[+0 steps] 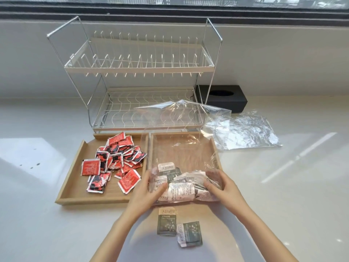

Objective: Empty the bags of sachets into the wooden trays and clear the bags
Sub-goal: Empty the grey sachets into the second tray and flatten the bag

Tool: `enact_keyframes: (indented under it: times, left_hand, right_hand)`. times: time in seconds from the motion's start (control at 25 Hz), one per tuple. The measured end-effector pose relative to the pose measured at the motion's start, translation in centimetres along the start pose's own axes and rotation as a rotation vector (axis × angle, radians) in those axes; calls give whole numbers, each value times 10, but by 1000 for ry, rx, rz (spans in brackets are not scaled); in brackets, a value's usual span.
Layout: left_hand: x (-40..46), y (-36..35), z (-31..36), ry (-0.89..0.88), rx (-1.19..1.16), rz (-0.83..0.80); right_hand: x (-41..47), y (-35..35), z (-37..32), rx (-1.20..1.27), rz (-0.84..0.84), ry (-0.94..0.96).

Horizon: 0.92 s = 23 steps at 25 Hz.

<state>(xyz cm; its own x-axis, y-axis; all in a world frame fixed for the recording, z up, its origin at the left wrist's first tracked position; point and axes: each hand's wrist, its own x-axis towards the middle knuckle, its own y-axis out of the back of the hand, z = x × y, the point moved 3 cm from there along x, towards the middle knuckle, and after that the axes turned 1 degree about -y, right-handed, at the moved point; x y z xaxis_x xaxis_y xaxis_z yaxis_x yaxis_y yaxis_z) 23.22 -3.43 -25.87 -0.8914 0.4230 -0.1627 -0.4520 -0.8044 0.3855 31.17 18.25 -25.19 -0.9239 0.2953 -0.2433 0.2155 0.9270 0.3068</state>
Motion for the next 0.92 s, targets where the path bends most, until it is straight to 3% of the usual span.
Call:
enact_keyframes:
  times: [0.16, 0.4, 0.48, 0.68, 0.8, 0.92]
  left_hand:
    - [10, 10, 22, 8, -297, -67]
    - [26, 24, 57, -37, -274, 7]
    - [28, 28, 64, -98, -279, 21]
    - [35, 54, 82, -240, -500, 230]
    - [37, 62, 94, -270, -445, 254]
    - [36, 60, 100, -282, -398, 326]
  right_hand:
    - [7, 4, -22, 123, -39, 39]
    - [9, 4, -42, 25, -104, 58]
    - [11, 7, -47, 93, -60, 66]
    - [20, 15, -57, 178, 81, 89]
    - [22, 20, -63, 202, 147, 73]
    - [19, 31, -76, 226, 316, 125]
